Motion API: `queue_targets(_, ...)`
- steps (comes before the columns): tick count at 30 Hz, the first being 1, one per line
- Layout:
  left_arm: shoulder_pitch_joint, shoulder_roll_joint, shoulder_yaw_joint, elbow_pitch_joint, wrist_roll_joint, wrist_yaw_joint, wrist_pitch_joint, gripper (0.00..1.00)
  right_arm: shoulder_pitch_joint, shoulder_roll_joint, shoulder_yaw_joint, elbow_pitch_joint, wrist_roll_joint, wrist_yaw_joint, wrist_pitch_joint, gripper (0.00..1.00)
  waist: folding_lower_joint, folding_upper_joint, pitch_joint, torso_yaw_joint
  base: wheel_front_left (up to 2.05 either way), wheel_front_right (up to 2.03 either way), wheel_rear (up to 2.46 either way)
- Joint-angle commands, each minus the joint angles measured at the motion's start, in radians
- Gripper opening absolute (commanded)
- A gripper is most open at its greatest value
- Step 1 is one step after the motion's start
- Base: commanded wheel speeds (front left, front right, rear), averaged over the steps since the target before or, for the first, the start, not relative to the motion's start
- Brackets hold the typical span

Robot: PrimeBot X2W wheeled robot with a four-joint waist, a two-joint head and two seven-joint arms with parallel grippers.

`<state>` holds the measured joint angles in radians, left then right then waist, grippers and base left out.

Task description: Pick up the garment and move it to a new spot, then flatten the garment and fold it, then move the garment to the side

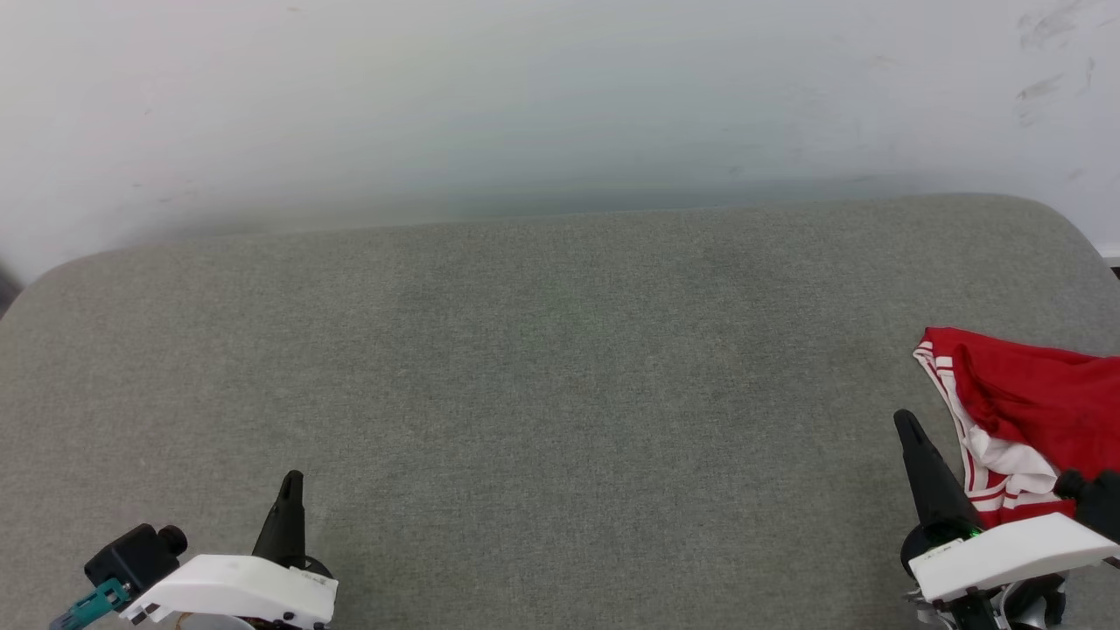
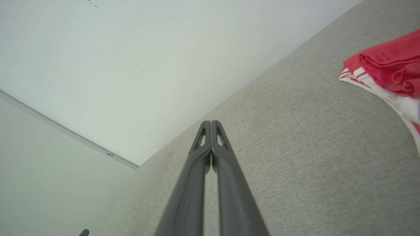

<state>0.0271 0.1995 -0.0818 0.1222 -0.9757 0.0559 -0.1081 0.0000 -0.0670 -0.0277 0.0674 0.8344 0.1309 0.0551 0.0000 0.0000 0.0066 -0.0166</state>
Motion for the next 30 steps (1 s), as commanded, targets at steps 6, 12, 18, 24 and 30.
queue_targets(6, -0.040, -0.012, 0.026, 0.004, -0.081, -0.027, 0.022, 0.00, -0.037, -0.009, -0.008, 0.011, 0.100, 0.000, 0.004, 0.00, 0.0000, 0.0000, 0.000, 0.001, 0.00, 0.00, 0.00)
queue_targets(12, -0.050, -0.025, 0.042, 0.016, -0.141, -0.043, 0.041, 0.00, -0.043, -0.010, -0.012, 0.028, 0.173, 0.000, 0.006, 0.00, 0.0000, 0.0000, -0.001, 0.002, 0.00, 0.00, 0.00)
queue_targets(18, -0.058, -0.035, 0.053, 0.025, -0.188, -0.057, 0.055, 0.00, -0.051, -0.010, -0.015, 0.042, 0.231, 0.000, 0.008, 0.00, 0.0000, 0.0000, -0.001, 0.003, 0.00, 0.00, 0.00)
queue_targets(24, -0.068, -0.045, 0.067, 0.036, -0.241, -0.072, 0.072, 0.00, -0.057, -0.010, -0.020, 0.057, 0.297, 0.000, 0.012, 0.00, 0.0000, 0.0000, -0.001, 0.005, 0.00, 0.00, 0.00)
queue_targets(30, -0.077, -0.057, 0.081, 0.047, -0.292, -0.086, 0.089, 0.00, -0.065, -0.010, -0.024, 0.072, 0.360, 0.000, 0.014, 0.00, 0.0000, 0.0000, -0.001, 0.006, 0.00, 0.00, 0.00)
